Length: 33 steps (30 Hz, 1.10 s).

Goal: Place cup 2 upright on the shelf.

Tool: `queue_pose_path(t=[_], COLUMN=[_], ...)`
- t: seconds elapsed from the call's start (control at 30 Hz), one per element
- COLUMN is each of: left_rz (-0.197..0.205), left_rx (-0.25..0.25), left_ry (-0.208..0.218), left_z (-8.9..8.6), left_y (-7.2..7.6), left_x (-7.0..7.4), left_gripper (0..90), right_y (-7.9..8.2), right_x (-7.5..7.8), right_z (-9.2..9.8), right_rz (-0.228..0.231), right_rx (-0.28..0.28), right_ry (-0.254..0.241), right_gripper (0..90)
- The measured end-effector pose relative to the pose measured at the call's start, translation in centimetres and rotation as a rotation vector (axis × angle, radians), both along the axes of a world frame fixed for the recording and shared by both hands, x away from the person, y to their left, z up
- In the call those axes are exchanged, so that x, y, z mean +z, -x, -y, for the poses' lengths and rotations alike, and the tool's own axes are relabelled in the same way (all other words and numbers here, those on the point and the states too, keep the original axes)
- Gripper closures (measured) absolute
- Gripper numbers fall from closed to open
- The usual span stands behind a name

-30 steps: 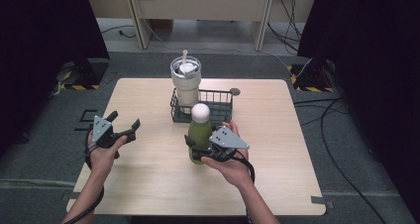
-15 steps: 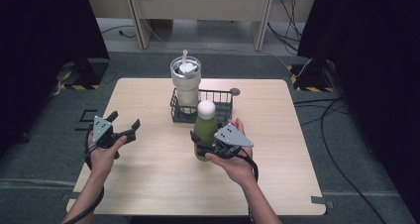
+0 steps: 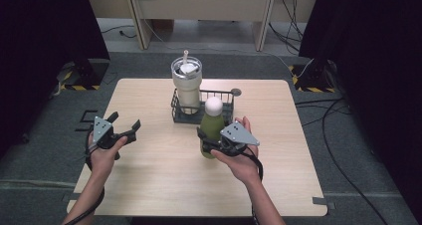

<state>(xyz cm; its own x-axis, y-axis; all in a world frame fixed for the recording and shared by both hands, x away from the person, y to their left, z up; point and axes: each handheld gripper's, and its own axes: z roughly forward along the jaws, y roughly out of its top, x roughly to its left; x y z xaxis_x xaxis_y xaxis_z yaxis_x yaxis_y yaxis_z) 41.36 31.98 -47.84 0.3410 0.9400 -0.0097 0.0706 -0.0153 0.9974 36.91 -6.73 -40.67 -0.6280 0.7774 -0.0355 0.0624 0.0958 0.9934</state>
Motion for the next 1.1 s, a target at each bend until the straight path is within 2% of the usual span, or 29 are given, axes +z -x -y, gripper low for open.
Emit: queue_pose_path(t=[0.4,1.1], left_rz=[0.0,0.0], left_rx=[0.003,0.002], left_ry=[0.0,-0.001], left_z=[0.0,0.1], left_y=[0.0,0.0], left_x=[0.0,0.0], left_gripper=[7.5,7.6], right_y=[-0.5,-1.3], right_x=[0.5,1.2], right_z=[0.9,1.8], right_rz=[0.017,0.03], right_rx=[-0.049,-0.105], right_ry=[0.0,-0.01], right_gripper=[22.4,22.4])
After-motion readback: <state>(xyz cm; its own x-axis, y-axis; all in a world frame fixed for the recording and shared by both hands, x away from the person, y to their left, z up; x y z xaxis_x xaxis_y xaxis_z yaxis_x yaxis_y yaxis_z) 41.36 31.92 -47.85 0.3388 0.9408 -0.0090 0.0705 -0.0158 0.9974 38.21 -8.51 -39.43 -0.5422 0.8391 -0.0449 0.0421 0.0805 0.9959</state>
